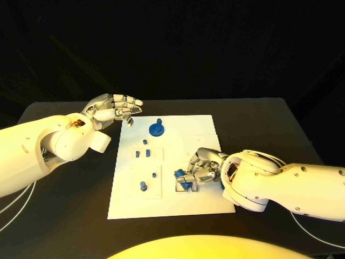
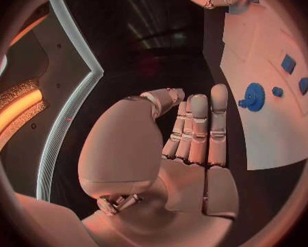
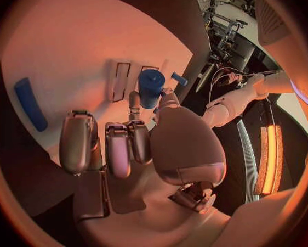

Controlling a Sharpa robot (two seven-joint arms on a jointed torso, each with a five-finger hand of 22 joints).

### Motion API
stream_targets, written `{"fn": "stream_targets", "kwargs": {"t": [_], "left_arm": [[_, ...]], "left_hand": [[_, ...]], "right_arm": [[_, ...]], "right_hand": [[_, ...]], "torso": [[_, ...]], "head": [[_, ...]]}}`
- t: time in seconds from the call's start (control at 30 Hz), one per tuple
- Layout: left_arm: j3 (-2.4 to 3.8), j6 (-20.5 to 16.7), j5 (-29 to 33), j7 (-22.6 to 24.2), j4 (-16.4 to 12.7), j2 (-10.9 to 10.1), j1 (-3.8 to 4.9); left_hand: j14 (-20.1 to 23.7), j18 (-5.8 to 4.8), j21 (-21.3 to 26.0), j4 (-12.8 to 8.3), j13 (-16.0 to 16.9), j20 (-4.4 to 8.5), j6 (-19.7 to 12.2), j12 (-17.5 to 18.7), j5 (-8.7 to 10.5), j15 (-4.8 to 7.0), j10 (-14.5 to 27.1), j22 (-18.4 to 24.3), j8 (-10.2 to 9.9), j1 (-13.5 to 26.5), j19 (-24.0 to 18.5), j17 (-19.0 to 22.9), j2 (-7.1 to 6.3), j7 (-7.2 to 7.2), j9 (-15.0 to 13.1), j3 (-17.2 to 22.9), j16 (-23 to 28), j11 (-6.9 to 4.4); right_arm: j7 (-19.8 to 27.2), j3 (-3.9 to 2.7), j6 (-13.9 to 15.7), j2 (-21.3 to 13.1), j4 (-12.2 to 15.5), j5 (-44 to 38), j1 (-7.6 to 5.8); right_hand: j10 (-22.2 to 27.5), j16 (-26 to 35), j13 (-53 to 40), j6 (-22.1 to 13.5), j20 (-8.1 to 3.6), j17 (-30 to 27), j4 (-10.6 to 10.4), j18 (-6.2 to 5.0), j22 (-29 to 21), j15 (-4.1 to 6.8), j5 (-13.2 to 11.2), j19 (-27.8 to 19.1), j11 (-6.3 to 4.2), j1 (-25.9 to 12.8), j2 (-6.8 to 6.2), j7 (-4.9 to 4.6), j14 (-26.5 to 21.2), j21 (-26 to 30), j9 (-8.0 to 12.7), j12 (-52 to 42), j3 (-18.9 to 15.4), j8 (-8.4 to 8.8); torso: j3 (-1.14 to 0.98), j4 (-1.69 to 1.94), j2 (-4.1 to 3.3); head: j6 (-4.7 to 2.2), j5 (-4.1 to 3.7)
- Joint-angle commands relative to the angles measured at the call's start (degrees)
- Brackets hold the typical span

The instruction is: Assemble the parts on the task board

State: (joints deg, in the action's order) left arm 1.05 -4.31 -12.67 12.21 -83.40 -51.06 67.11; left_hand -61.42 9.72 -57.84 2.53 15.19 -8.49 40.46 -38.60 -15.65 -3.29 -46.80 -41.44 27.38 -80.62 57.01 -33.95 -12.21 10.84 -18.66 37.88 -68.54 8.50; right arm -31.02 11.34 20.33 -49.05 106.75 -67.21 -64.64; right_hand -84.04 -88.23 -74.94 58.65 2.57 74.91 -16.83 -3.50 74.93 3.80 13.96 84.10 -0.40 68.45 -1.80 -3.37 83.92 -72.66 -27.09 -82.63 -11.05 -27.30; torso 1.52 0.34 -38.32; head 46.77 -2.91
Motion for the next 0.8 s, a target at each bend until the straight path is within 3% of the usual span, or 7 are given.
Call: {"fn": "stream_targets", "kwargs": {"t": [0.03, 0.53, 0.67, 0.8], "left_arm": [[0.04, 1.0, 0.1, 0.2, -0.2, 0.0, 0.03], [0.04, 1.1, 0.1, 0.1, -0.2, 0.0, 0.03], [0.04, 1.0, 0.1, 0.1, -0.2, 0.0, 0.03], [0.04, 1.0, 0.0, 0.1, -0.2, 0.0, 0.03]], "left_hand": [[0.1, 0.95, 0.0, 0.4, -0.1, -0.24, -0.5, -0.3, -0.27, -0.31, 0.4, 0.1, 0.3, 0.7, -0.1, 0.1, -0.04, 2.03, 0.1, 0.0, -0.2, -0.09], [0.1, 0.95, 0.0, 0.4, -0.1, -0.24, -0.5, -0.3, -0.27, -0.31, 0.4, 0.1, 0.3, 0.7, -0.1, 0.1, -0.04, 2.03, 0.1, 0.0, -0.2, -0.09], [0.1, 0.95, 0.0, 0.4, -0.1, -0.24, -0.5, -0.3, -0.27, -0.31, 0.4, 0.1, 0.3, 0.7, -0.1, 0.1, -0.04, 2.03, 0.1, 0.0, -0.2, -0.09], [0.1, 0.95, 0.0, 0.4, -0.1, -0.24, -0.5, -0.3, -0.27, -0.31, 0.4, 0.1, 0.3, 0.7, -0.1, 0.1, -0.04, 2.03, 0.1, 0.0, -0.2, -0.09]], "right_arm": [[0.0, -0.01, -0.5, 0.0, 0.1, -0.7, 0.08], [-0.2, -0.01, 0.5, 0.1, -0.3, -1.4, 0.12], [0.0, -0.01, 0.4, 0.2, -0.5, -1.5, 0.15], [0.1, 0.00, -0.2, 0.3, -0.6, -1.7, 0.17]], "right_hand": [[-0.4, -0.2, -6.0, -0.2, -0.42, 9.7, 0.0, 0.38, 10.9, 0.32, -0.1, 1.3, -0.21, -0.4, 0.11, -0.15, 5.0, 0.3, 0.0, 0.4, -0.3, -0.14], [-0.2, -0.1, -5.8, -0.3, -0.41, 9.6, -0.1, 0.32, 10.8, 0.31, -0.1, 1.2, -0.20, -1.4, 0.35, -0.16, 5.0, 0.6, -0.1, 0.6, -0.7, -0.24], [0.0, 0.0, -5.5, -0.6, -0.37, 9.4, -0.2, 0.26, 10.8, 0.26, 0.0, 1.1, -0.13, -3.6, -0.21, -0.22, 4.9, 1.0, -0.2, 1.0, -1.0, -0.39], [0.5, 0.1, -4.9, -1.0, -0.29, 9.2, -0.2, 0.13, 10.6, 0.17, 0.2, 0.9, -0.03, -6.4, -1.74, -0.35, 4.9, 1.8, -0.4, 1.9, 0.1, -0.55]], "torso": [[0.00, -0.02, 0.01], [0.01, 0.04, -0.02], [0.00, 0.05, -0.04], [0.01, 0.02, 0.00]], "head": [[-0.05, 0.07], [-0.17, 0.02], [-0.19, -0.04], [-0.16, 0.00]]}}
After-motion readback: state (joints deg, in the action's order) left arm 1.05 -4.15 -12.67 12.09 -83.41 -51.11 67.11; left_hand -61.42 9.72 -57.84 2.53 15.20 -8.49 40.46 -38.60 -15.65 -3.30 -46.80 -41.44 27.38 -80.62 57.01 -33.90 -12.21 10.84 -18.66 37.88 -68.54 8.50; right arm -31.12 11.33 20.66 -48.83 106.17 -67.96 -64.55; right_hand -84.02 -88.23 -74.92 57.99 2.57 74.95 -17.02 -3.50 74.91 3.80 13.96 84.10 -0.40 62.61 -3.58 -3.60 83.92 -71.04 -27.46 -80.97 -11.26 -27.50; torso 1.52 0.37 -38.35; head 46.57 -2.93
